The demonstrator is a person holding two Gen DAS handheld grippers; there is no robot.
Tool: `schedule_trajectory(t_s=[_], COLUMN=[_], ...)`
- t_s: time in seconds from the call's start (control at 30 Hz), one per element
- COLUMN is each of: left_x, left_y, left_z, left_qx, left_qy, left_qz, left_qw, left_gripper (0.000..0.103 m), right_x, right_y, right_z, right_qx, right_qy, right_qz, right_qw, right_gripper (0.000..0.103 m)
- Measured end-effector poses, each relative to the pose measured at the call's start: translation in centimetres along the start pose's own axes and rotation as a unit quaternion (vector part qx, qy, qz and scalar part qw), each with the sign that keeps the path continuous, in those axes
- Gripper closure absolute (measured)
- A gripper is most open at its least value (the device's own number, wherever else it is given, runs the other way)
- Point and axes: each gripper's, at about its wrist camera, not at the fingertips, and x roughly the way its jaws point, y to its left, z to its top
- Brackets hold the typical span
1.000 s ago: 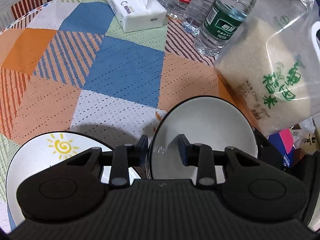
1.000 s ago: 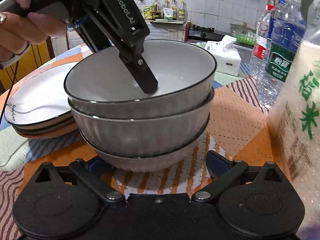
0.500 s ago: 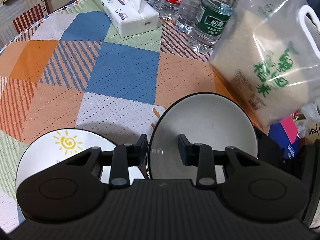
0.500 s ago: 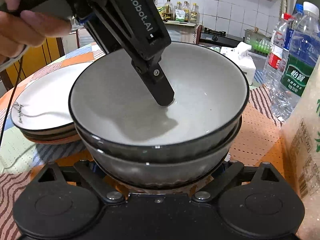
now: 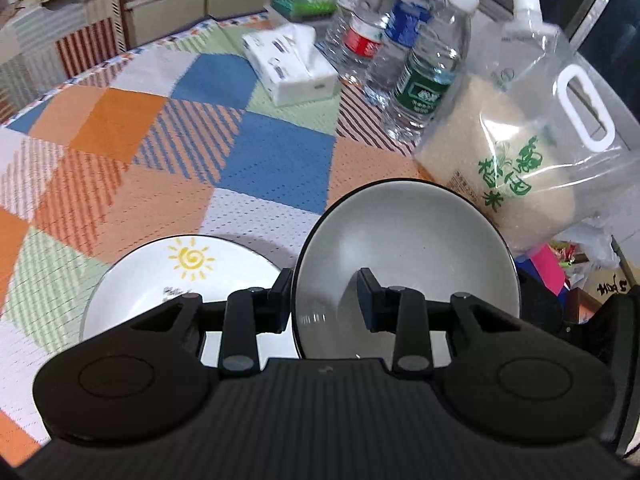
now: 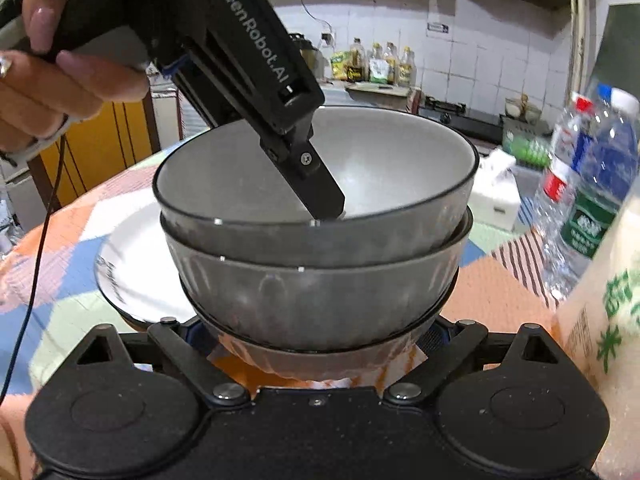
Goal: Organize plates and bowls
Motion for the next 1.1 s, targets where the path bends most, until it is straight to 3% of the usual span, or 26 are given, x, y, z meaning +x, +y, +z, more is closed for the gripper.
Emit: schedule_trajectory(t_s=[0.2,0.5,0.67,0.9,1.0,1.1], left_x=[-3.1,-5.8,-4.8,-2.6,-1.7,-1.0], left_y=[2.0,6.8,9.0,11.2,11.6,12.3], left_z=[-1.2,-3.0,-3.8,-3.9,-3.8,-4.0], left_qx=[-0.026,-0.076,-0.087,-0.083,-0.067,-0.085], left_qy=[-0.014,-0.031,-0.029,-0.033,-0.029,-0.026], left_qz=[0.017,0.049,0.072,0.084,0.084,0.075], left_qw=[0.9994,0.9955,0.9932,0.9925,0.9937,0.9932], left_gripper=[0.071,0.071,0.071,0.072,0.071,0.071], right_x=[0.3,3.0,5.7,8.5,9.3,9.8], right_y=[2.1,4.7,5.5,6.3,6.3,6.1], right_z=[1.6,4.7,5.1,4.8,5.0,4.7], right_qx=[-0.026,-0.075,-0.073,-0.05,-0.048,-0.042], right_qy=[-0.01,-0.008,0.005,0.027,0.041,0.047], right_qz=[0.014,0.069,0.097,0.098,0.096,0.101], right_qw=[1.0,0.995,0.993,0.994,0.993,0.993], right_gripper=[0.006,0.006,0.006,0.006,0.006,0.006])
